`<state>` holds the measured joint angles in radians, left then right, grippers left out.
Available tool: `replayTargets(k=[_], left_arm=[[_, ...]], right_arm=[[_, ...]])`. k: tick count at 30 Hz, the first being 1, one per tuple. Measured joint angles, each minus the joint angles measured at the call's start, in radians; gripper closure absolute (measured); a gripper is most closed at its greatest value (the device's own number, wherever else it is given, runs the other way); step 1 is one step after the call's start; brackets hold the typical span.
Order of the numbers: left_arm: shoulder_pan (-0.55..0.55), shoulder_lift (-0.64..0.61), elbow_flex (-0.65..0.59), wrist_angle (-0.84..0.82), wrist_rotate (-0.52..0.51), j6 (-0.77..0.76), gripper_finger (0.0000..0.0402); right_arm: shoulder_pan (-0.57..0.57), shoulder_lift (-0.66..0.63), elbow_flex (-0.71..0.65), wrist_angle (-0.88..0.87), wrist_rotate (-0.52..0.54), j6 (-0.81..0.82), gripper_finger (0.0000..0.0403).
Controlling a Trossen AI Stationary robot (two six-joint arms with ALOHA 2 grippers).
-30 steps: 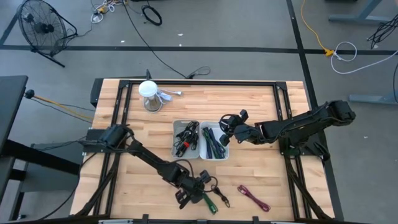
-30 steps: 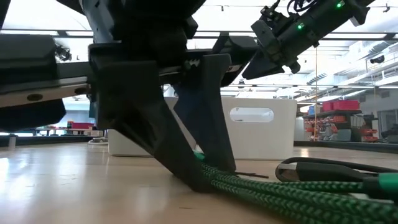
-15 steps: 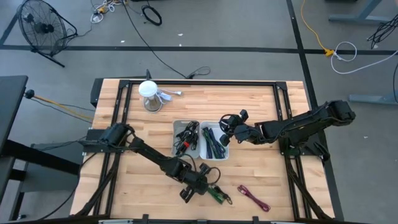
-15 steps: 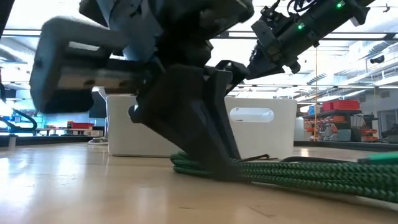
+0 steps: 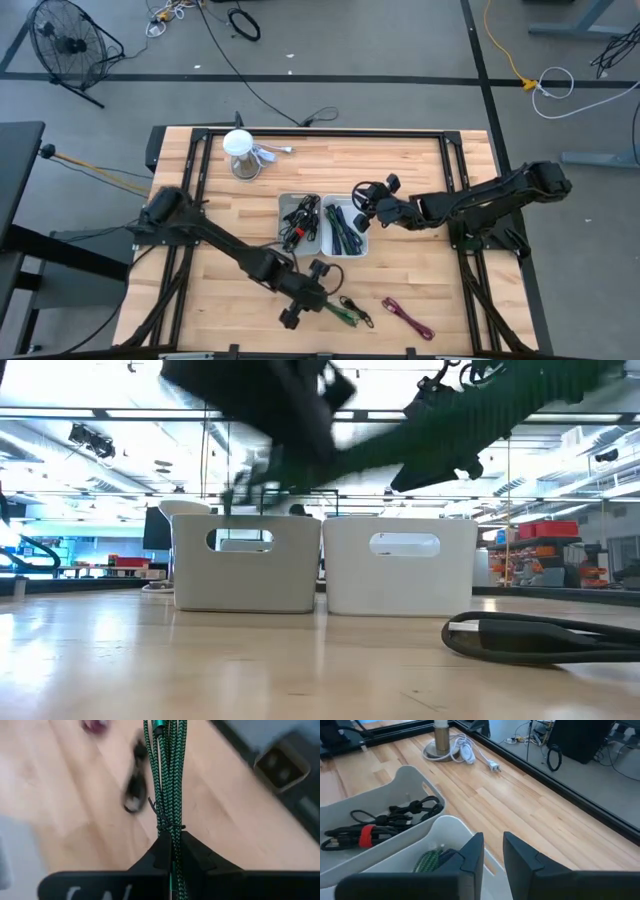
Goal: Pick & Place USB Port
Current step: Put the green charger cable into the white bin
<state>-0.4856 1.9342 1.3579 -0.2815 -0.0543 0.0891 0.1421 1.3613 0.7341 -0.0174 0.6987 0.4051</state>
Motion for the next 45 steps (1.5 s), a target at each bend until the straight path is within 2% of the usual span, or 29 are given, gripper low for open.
replayTargets(k=[4,10,16,20,23,26,30,34,40,45], left_arm=[[0.003,-0.105,-0.006,-0.014,-0.029,0.0,0.0379],[0.025,-0.304,-0.04,-0.076,-0.192,0.009,0.0379],[0.096,-0.504,-0.17,-0.045,-0.271,0.034,0.0379],[0.176,-0.641,-0.324,0.093,-0.276,0.041,0.0379],[0.247,-0.741,-0.46,0.298,-0.27,0.062,0.0379],[0.322,-0.798,-0.594,0.526,-0.208,0.07,0.0379],[0.401,-0.801,-0.737,0.835,-0.106,0.039,0.0379],[0.448,-0.756,-0.819,1.012,-0.092,0.02,0.0379],[0.482,-0.608,-0.83,1.336,-0.07,-0.004,0.0379],[0.494,-0.464,-0.795,1.445,-0.065,-0.009,0.0379]], right_arm=[[-0.015,0.0,0.0,0.0,0.0,-0.006,0.0328],[-0.026,0.0,0.0,0.006,-0.001,-0.054,0.0328],[-0.026,0.0,0.0,0.07,-0.01,-0.147,0.0328],[-0.026,-0.006,0.0,0.119,-0.037,-0.211,0.0328],[-0.026,-0.019,0.0,0.175,-0.075,-0.265,0.0328],[-0.026,-0.042,0.0,0.26,-0.141,-0.314,0.0328],[-0.026,-0.074,0.0,0.383,-0.282,-0.37,0.0328],[-0.026,-0.096,0.0,0.464,-0.391,-0.388,0.0328],[-0.026,-0.099,0.0,0.549,-0.415,-0.388,0.0328],[-0.025,-0.099,0.0,0.617,-0.482,-0.389,0.0315]])
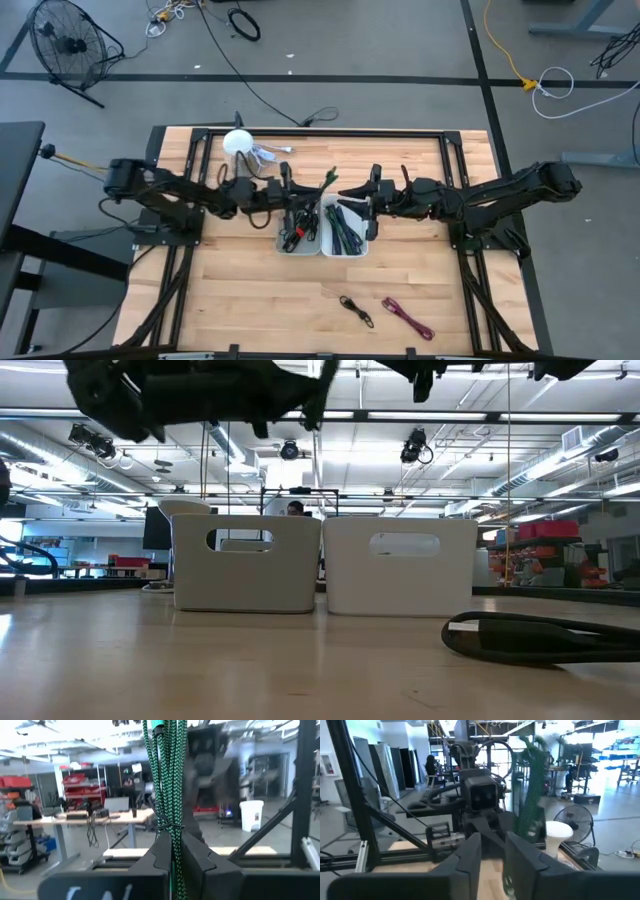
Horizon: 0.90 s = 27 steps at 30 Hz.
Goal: Pick & Place USB Port
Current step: Put the green charger cable into the white bin
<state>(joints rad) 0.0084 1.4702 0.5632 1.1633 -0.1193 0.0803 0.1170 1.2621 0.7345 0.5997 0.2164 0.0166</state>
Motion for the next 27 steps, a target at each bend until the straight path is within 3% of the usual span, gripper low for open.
replayTargets(k=[7,16,22,27], left_arm=[[0.0,0.12,0.085,0.042,0.017,-0.008,0.038],[-0.013,0.136,0.139,0.043,0.065,0.014,0.0379],[-0.012,0.148,0.139,0.039,0.064,0.01,0.038],[-0.011,0.147,0.139,0.037,0.063,0.0,0.0375]], right_arm=[[0.0,0.0,0.0,-0.01,0.002,0.001,0.0246],[-0.003,0.0,0.0,0.003,0.109,0.012,0.0167],[-0.002,0.0,0.0,0.041,0.097,0.021,0.0162],[-0.002,0.0,0.0,0.051,0.098,0.022,0.0199]])
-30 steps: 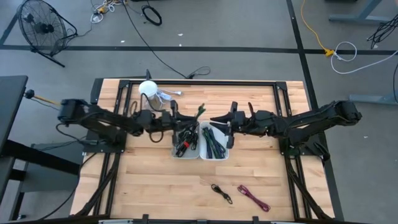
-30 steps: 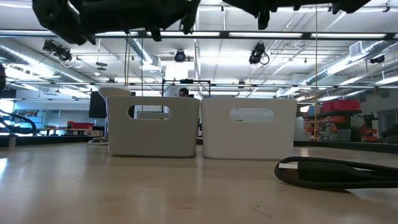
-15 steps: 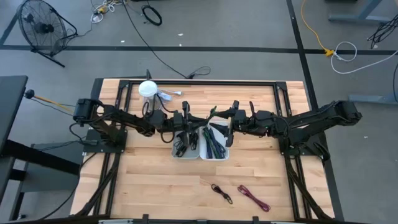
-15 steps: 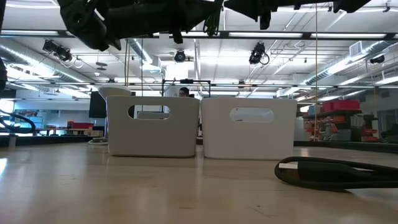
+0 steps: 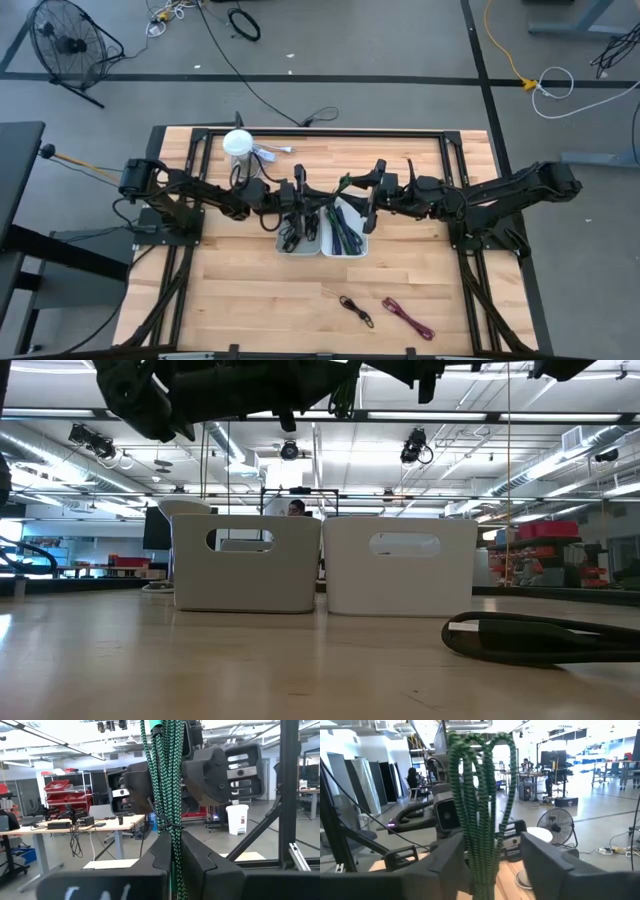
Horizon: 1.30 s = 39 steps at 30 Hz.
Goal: Pick & Place USB Port
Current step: Put the green charger cable into the white bin
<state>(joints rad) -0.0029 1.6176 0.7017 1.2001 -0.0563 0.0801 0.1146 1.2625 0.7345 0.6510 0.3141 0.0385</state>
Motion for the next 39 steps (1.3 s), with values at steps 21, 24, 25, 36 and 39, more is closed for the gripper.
replayTargets(k=[21,24,25,36,39], left_arm=[[-0.001,0.0,0.0,-0.011,-0.002,-0.016,0.0336],[-0.001,0.0,0.0,-0.009,-0.001,-0.013,0.034],[0.0,0.0,0.0,-0.008,-0.001,-0.001,0.0341],[0.0,-0.002,0.0,0.0,-0.126,0.194,0.0342],[0.0,-0.002,0.0,-0.001,-0.134,0.194,0.0342]], right_arm=[[0.0,-0.013,0.0,-0.03,0.011,-0.014,0.0401],[0.0,-0.051,0.0,-0.104,0.036,0.011,0.0401],[0.0,-0.067,0.0,-0.138,0.053,0.022,0.0401],[0.026,-0.092,0.0,-0.49,0.052,0.32,0.0403],[0.043,-0.049,0.0,-0.499,0.049,0.376,0.0403]])
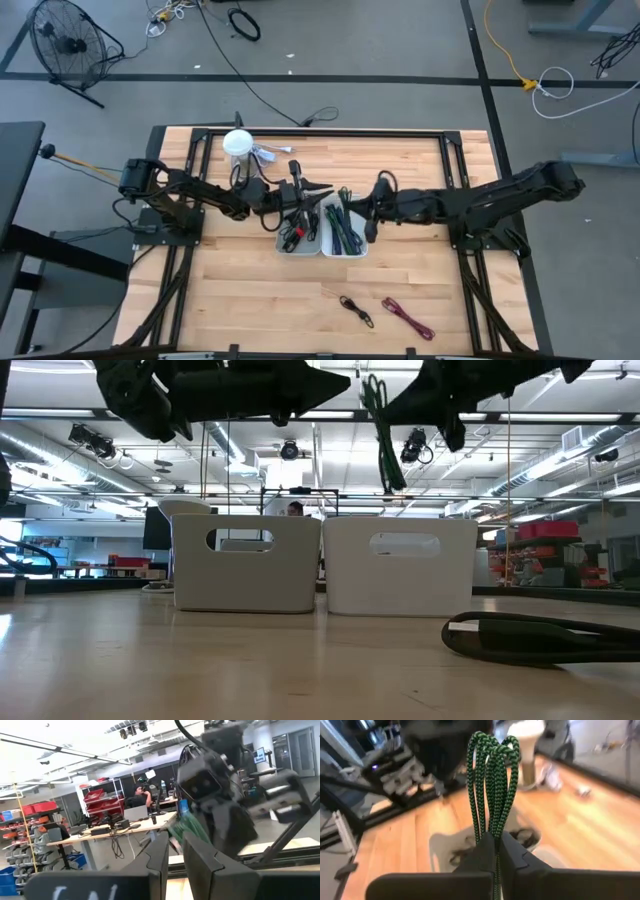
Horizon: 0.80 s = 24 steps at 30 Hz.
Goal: Pick & Place USB Port
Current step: Put the green charger cable into the white bin
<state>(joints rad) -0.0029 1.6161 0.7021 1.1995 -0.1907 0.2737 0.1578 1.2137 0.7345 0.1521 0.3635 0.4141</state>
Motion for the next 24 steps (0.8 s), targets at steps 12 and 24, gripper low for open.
replayTargets(k=[12,24], left_arm=[[-0.002,0.0,0.0,-0.031,0.001,0.0,0.0342],[-0.001,0.0,0.0,-0.047,0.001,0.0,0.0342]], right_arm=[[0.037,0.181,0.0,-0.013,-0.042,0.185,0.0403],[0.034,0.193,-0.002,-0.187,-0.004,0.408,0.0403]])
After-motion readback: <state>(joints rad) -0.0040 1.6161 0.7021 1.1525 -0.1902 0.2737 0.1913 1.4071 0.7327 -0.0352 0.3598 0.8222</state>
